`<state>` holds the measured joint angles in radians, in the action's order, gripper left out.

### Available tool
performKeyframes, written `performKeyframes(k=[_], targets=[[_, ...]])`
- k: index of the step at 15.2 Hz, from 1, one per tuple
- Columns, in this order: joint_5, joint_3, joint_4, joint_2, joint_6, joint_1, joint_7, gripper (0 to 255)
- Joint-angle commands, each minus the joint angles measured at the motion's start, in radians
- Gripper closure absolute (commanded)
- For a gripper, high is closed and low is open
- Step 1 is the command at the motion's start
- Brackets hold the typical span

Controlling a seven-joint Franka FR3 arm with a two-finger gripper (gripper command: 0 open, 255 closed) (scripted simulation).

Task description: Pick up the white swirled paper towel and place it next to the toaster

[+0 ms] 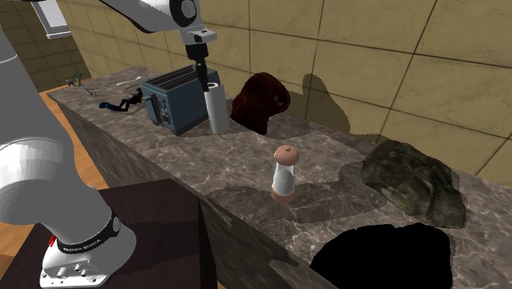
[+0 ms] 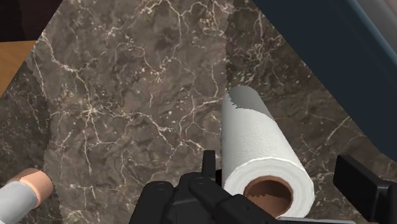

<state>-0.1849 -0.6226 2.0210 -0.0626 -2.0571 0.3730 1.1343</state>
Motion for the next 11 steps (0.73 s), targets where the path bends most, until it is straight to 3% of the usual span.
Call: performKeyframes(k=[1,4,8,11], targets=[[0.0,0.0,0.0,0.0,0.0,0.0,0.0,0],[0.0,0.0,0.0,0.0,0.0,0.0,0.0,0],[0.036,-0.006,-0.087,0.041,0.118,0.002,-0.024,0],[0.036,-0.006,-0.087,0.041,0.118,0.002,-0.024,0]])
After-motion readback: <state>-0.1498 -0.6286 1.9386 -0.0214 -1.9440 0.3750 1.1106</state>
